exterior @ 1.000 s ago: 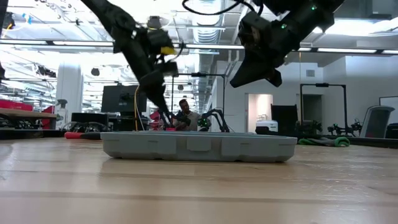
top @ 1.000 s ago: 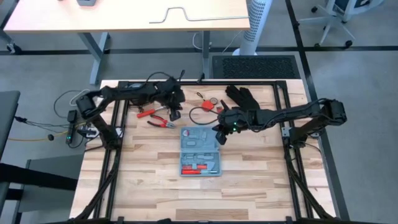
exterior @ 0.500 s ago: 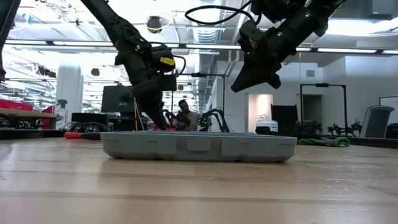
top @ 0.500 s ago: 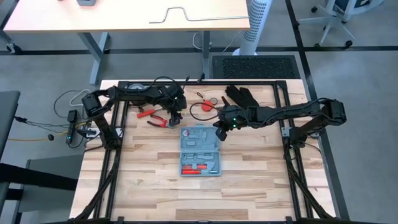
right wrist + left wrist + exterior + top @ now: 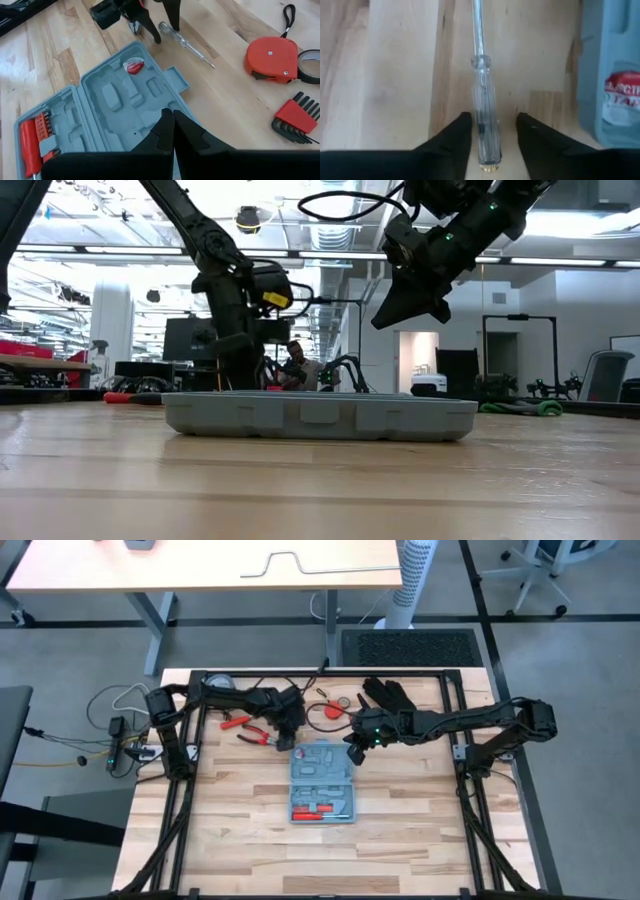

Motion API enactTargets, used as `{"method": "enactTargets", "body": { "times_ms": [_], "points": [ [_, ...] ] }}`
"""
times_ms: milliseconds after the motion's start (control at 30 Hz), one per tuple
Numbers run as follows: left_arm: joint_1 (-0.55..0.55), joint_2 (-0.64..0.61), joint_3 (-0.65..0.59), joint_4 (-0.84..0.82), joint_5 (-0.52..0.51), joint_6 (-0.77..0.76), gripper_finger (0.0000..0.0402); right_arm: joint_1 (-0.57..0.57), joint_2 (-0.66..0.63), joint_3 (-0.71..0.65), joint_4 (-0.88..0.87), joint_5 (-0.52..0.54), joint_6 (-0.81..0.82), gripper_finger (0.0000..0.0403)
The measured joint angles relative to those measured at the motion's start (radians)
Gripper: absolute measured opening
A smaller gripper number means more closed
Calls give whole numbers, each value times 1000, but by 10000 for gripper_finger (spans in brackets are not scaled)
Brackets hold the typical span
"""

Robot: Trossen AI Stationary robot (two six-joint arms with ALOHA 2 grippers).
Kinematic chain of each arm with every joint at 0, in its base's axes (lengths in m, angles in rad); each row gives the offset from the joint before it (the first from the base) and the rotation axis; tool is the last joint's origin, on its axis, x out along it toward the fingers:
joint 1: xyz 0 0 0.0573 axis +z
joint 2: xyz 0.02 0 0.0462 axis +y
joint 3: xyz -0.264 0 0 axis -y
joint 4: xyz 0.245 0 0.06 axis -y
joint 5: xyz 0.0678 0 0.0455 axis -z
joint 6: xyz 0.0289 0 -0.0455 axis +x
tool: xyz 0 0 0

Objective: Prefit tool cases
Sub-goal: Put the transparent screwdriver into the gray prefit tool case

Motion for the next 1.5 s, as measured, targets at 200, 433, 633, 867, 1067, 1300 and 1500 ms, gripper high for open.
{"method": "enactTargets", "body": {
  "times_ms": [200, 433, 633, 867, 1067, 1300, 1500],
  "points": [
    [0, -4, -2, 13, -40, -57, 34, 0, 0, 0, -2, 0, 0, 12],
    [6, -15, -3, 12, -41, -120, 30, 0, 0, 0, -3, 1, 0, 12],
    [2, -76, -9, 4, -48, -145, 30, 0, 0, 0, -11, 2, -14, 12],
    [-23, -175, -9, -30, 0, -224, 30, 6, -16, 0, -36, 2, -18, 12],
    [-148, -245, -7, -25, 11, -303, 30, 48, -37, 0, -64, 4, 1, 12],
    [-352, -249, -7, 2, -47, -451, 30, 121, -55, -1, -111, 63, 32, 12],
    [-494, -246, -6, 54, -116, -580, 30, 185, -86, 0, -134, 88, 36, 12]
  ]
}}
